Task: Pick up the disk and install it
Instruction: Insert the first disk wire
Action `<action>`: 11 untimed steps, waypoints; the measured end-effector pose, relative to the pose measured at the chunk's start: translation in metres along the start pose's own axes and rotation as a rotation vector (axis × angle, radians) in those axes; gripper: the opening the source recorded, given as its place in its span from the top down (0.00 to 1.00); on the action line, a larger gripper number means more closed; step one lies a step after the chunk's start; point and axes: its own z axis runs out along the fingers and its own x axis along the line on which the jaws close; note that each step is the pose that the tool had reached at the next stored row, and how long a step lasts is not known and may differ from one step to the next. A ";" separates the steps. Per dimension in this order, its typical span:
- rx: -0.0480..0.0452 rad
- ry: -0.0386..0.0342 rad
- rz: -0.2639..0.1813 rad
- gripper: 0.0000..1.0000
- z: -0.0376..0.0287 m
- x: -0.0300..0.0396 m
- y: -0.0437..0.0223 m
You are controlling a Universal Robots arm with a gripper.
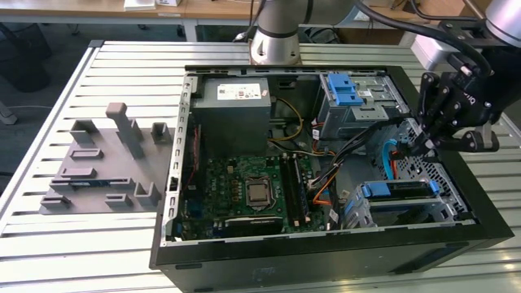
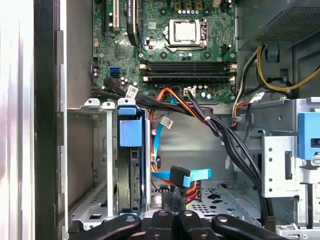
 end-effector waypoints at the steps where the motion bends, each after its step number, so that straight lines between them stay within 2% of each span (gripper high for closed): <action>1: 0.0001 0.0000 0.000 0.89 -0.0003 -0.0009 0.0000; 8: 0.0004 0.0001 0.000 0.89 -0.0020 -0.0061 0.0001; 11: 0.0005 0.0042 0.000 0.89 -0.0019 -0.0093 0.0002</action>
